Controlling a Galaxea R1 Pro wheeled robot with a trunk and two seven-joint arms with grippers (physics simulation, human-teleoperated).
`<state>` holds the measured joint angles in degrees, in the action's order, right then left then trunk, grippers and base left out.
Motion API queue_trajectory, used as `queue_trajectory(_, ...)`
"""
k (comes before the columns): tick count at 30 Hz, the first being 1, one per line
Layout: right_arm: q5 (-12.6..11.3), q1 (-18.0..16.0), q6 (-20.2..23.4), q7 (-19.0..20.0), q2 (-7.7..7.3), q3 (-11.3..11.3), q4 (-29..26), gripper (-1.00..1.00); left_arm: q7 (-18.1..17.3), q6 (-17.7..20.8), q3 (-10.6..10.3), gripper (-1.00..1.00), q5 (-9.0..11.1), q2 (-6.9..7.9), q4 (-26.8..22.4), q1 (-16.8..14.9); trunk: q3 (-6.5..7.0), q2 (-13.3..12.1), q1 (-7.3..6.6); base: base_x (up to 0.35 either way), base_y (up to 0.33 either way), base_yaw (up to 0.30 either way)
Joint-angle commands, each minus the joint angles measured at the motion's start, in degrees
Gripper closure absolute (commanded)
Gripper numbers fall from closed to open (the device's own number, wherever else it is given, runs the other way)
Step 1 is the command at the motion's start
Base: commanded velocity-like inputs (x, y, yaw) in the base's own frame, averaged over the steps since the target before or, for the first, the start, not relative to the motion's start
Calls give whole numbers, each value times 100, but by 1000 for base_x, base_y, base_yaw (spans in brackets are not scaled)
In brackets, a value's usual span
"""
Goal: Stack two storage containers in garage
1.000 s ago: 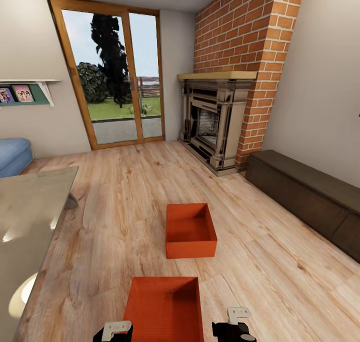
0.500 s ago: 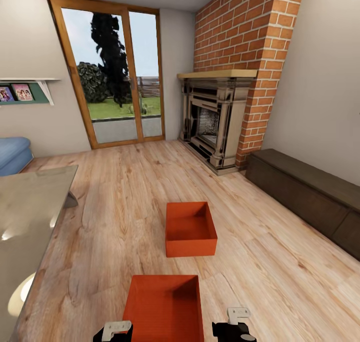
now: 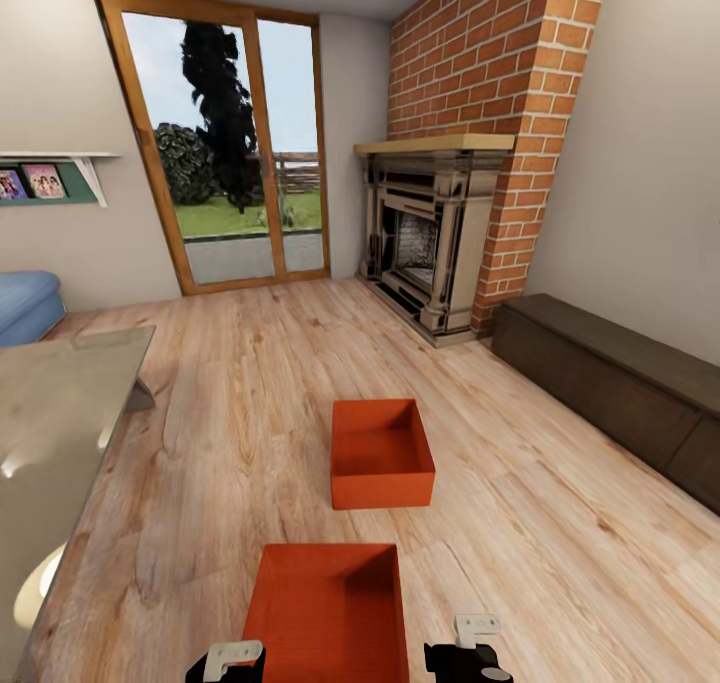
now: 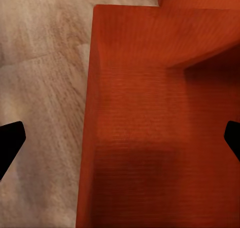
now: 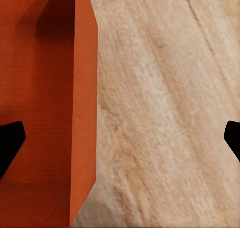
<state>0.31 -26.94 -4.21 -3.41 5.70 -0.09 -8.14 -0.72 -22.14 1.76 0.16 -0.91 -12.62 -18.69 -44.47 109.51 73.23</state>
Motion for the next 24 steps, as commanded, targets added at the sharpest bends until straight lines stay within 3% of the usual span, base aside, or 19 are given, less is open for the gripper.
queue_trajectory(1, 3, -4, -19, -19, 2, 0, 6, -100, -8, -18, 17, -100, 1, -1, 5, -4, -23, 44, 22, 0, 0, 0)
queue_trajectory(8, 4, -4, -19, -19, 4, 4, 6, -100, -8, -18, 17, -100, 1, -2, 5, -4, -23, 44, 22, 0, 0, 0)
queue_trajectory(20, 4, -4, -19, -19, 3, 1, 6, -100, -8, -18, 17, -100, 1, 1, 5, -4, -239, 525, 285, 0, 0, 0)
queue_trajectory(24, 4, -4, -19, -19, 4, 0, 6, -100, -8, -18, 17, -100, 1, -1, 5, -4, -239, 525, 285, 0, 0, 0)
